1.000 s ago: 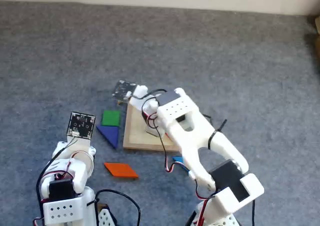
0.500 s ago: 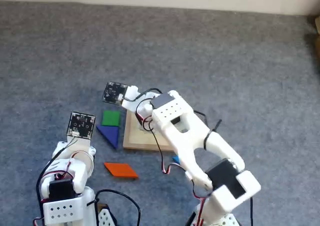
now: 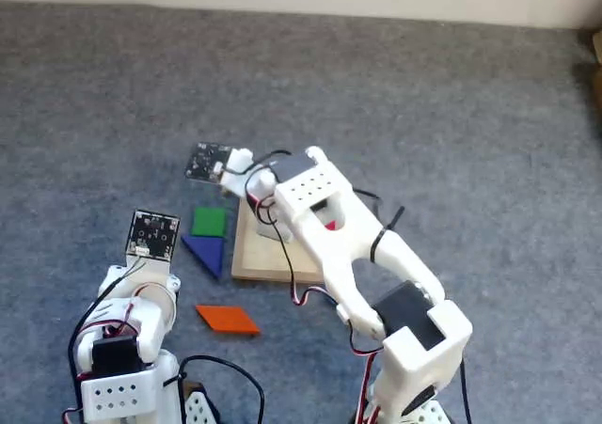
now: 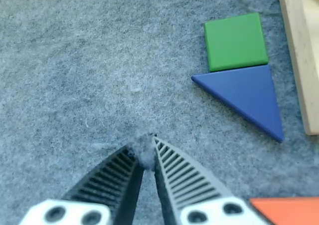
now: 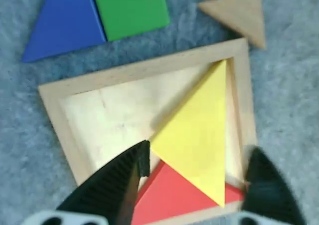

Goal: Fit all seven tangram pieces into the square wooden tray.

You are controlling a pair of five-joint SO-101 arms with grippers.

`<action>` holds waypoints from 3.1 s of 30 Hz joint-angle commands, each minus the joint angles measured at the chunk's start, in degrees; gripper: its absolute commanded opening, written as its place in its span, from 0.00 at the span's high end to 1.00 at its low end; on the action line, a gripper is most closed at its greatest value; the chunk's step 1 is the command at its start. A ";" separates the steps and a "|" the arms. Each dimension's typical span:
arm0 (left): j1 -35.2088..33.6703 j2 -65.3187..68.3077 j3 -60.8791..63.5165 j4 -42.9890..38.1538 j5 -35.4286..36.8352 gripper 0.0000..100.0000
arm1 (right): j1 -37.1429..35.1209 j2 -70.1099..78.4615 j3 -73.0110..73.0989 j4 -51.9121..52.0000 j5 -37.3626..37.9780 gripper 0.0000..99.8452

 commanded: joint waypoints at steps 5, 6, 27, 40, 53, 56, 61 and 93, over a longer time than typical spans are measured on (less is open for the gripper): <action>-0.57 -1.63 1.19 0.26 0.26 0.99 | 2.24 -1.10 -10.15 10.86 -2.20 0.99; -0.57 -1.63 1.19 0.26 0.26 0.99 | 2.59 -1.01 -10.15 11.21 -4.40 0.99; -0.57 -1.63 1.19 0.26 0.26 0.99 | 10.15 1.01 6.99 -16.13 -15.82 1.00; -0.57 -1.63 1.19 0.26 0.26 0.99 | 12.00 5.67 2.51 -12.70 -15.91 1.00; -0.57 -1.63 1.19 0.26 0.26 0.99 | 14.20 -16.75 7.78 -1.71 -15.91 1.00; -0.57 -1.63 1.19 0.26 0.26 0.99 | 14.20 -22.90 12.44 1.10 -15.91 1.00; -0.57 -1.63 1.19 0.26 0.26 0.99 | 14.29 -35.82 25.54 2.33 -15.91 1.00; -0.57 -1.63 1.19 0.26 0.26 0.99 | 3.65 -63.87 72.57 -14.20 -26.29 0.73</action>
